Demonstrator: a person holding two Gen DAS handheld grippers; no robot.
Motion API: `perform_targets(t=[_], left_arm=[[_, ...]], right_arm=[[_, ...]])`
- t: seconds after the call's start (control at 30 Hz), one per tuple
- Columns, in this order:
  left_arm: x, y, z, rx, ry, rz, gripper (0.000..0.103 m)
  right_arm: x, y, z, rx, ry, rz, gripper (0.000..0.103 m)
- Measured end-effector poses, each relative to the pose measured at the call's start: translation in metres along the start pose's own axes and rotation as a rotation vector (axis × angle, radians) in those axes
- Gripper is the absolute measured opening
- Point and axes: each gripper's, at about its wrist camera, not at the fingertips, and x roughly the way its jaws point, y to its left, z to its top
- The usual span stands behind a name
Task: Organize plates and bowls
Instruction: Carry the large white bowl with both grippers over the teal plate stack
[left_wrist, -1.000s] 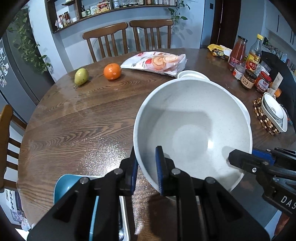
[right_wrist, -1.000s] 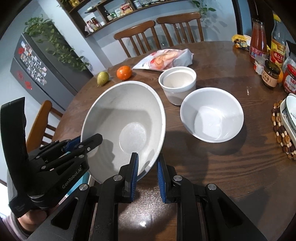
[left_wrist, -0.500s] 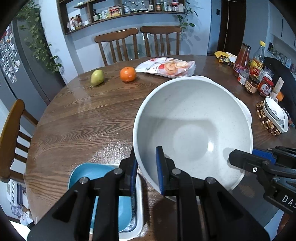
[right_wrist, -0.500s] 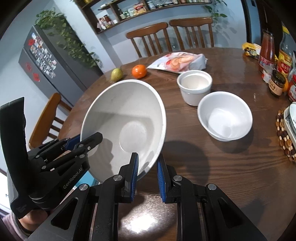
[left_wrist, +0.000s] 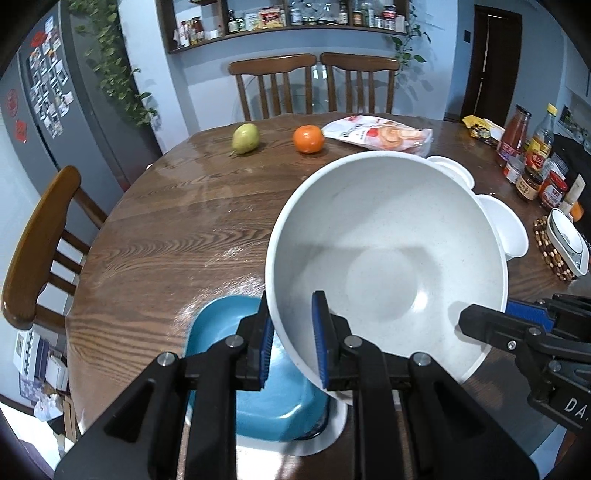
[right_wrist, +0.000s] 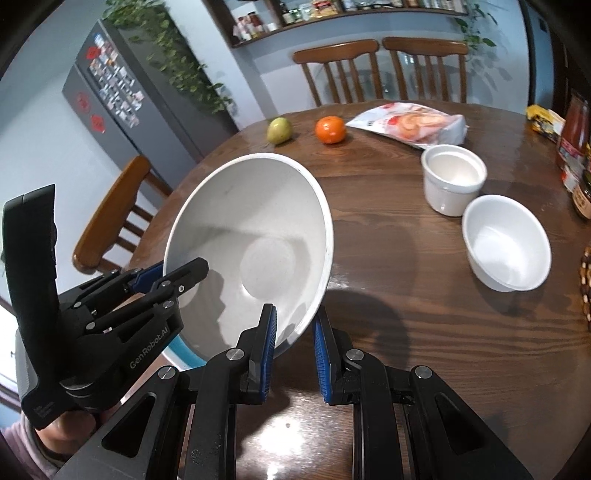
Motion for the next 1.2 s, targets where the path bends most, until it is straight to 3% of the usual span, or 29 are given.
perform_targets(t=[0.53, 1.2], left_arm=[[0.002, 0.039, -0.014, -0.044, 0.043, 0.064, 0.018], [0.026, 0.074, -0.046, -0.110, 0.170, 0.097, 0.020]], right_arm=[[0.030, 0.039, 0.001, -0.066, 0.077, 0.046, 0.021], [0.075, 0.068, -0.012, -0.112, 0.215, 0.092, 0.021]])
